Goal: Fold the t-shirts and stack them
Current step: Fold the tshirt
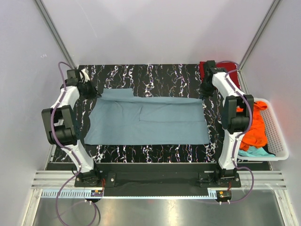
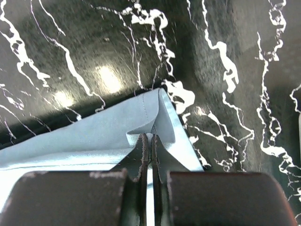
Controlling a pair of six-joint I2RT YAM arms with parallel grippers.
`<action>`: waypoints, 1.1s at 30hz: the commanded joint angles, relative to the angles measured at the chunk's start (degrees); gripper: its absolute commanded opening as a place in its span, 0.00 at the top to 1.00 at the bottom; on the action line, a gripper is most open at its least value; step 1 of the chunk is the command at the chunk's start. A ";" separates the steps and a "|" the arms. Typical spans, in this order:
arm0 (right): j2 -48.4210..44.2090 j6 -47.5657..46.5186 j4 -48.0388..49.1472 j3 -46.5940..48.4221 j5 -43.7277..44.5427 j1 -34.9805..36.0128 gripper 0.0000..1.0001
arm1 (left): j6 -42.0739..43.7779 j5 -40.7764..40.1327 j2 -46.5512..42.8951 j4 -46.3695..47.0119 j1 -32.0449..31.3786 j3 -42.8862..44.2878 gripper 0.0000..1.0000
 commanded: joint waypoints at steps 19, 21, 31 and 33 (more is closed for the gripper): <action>-9.77 -2.56 4.26 -11.02 0.83 -0.27 1.00 | -0.90 -6.61 -7.74 0.42 3.33 -11.14 1.00; -10.03 -2.38 4.17 -11.82 1.01 -0.27 1.00 | -0.90 -7.14 -7.74 0.50 3.33 -11.58 1.00; -10.65 -2.21 4.35 -14.72 1.28 -0.27 1.00 | -0.99 -8.98 -8.44 0.24 3.33 -14.22 1.00; -10.65 -2.21 4.26 -14.98 1.36 -0.36 1.00 | -1.16 -9.68 -8.71 0.33 3.33 -15.36 1.00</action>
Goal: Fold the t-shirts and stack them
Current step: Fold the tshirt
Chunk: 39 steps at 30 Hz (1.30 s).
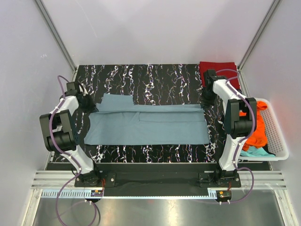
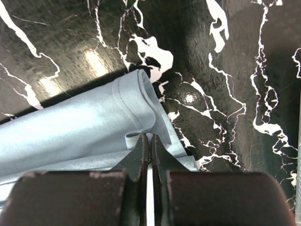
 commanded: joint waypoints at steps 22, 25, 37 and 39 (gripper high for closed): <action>-1.59 -0.70 0.87 -1.70 3.21 -0.27 1.00 | -2.42 -8.69 -5.53 1.31 0.70 -5.95 1.00; -0.80 -0.79 0.87 -1.61 2.95 -0.36 1.00 | -3.13 -8.51 -4.83 1.40 0.70 -6.21 0.96; -9.49 -1.23 0.42 0.68 -6.15 0.69 0.45 | -5.67 -10.55 -13.97 -0.45 0.44 -2.53 0.36; -9.59 -0.53 5.43 -0.03 -9.43 2.27 0.44 | -5.68 -5.81 -12.14 2.52 0.18 -1.12 0.36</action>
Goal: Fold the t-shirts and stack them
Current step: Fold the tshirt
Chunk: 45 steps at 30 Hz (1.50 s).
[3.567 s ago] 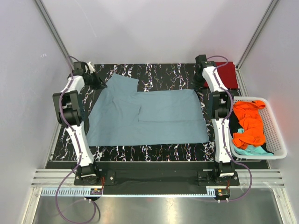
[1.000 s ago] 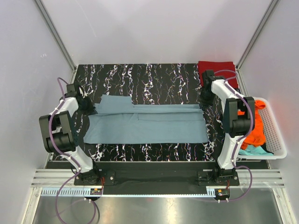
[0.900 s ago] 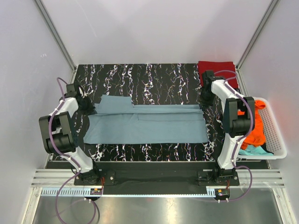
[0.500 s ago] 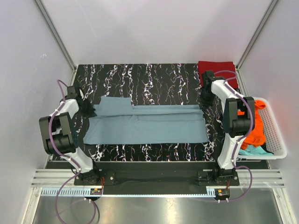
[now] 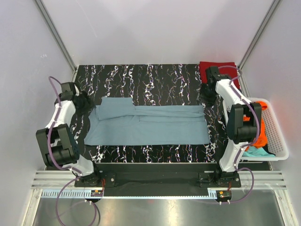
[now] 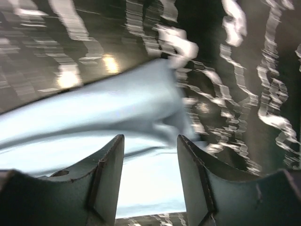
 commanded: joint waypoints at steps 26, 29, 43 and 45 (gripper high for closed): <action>2.87 -1.40 7.53 3.24 -22.54 1.98 0.45 | 13.06 1.66 34.38 1.78 -8.57 35.77 0.40; 2.43 -1.32 7.53 2.63 -22.71 1.18 0.45 | 13.59 1.48 35.78 1.70 -8.65 36.21 0.40; 0.94 -1.67 7.44 1.57 -21.58 0.48 0.47 | 14.12 6.83 37.11 1.08 -8.74 36.48 0.94; 1.11 -1.15 7.44 1.74 -21.48 0.30 0.46 | 13.77 7.37 36.15 1.17 -8.83 35.69 1.00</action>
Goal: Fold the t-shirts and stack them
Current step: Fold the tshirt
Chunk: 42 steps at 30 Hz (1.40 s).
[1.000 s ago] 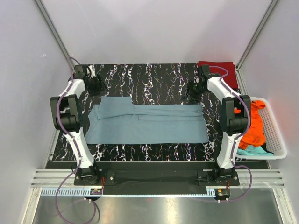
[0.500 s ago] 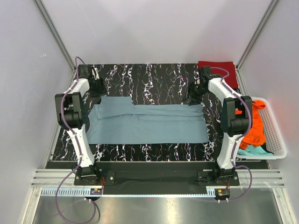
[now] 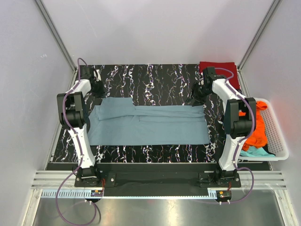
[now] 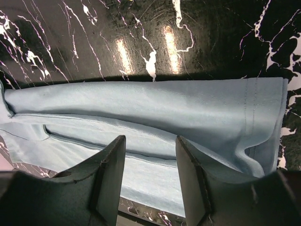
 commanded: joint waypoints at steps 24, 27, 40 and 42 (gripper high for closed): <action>1.03 6.02 -1.60 -3.30 -3.82 -5.41 0.46 | -11.14 11.85 -48.33 0.40 -1.54 -33.94 1.00; 1.20 6.37 -1.69 -3.65 -3.82 -5.50 0.46 | -14.04 10.71 -55.01 0.49 -1.54 -40.00 1.00; 1.73 6.81 -1.78 -4.71 -3.12 -9.18 0.46 | -27.14 10.54 -73.41 -2.41 -1.54 -57.33 1.00; 1.82 6.63 -1.86 -4.88 -3.03 -9.27 0.46 | -28.81 9.49 -74.73 -3.11 -1.54 -59.17 1.00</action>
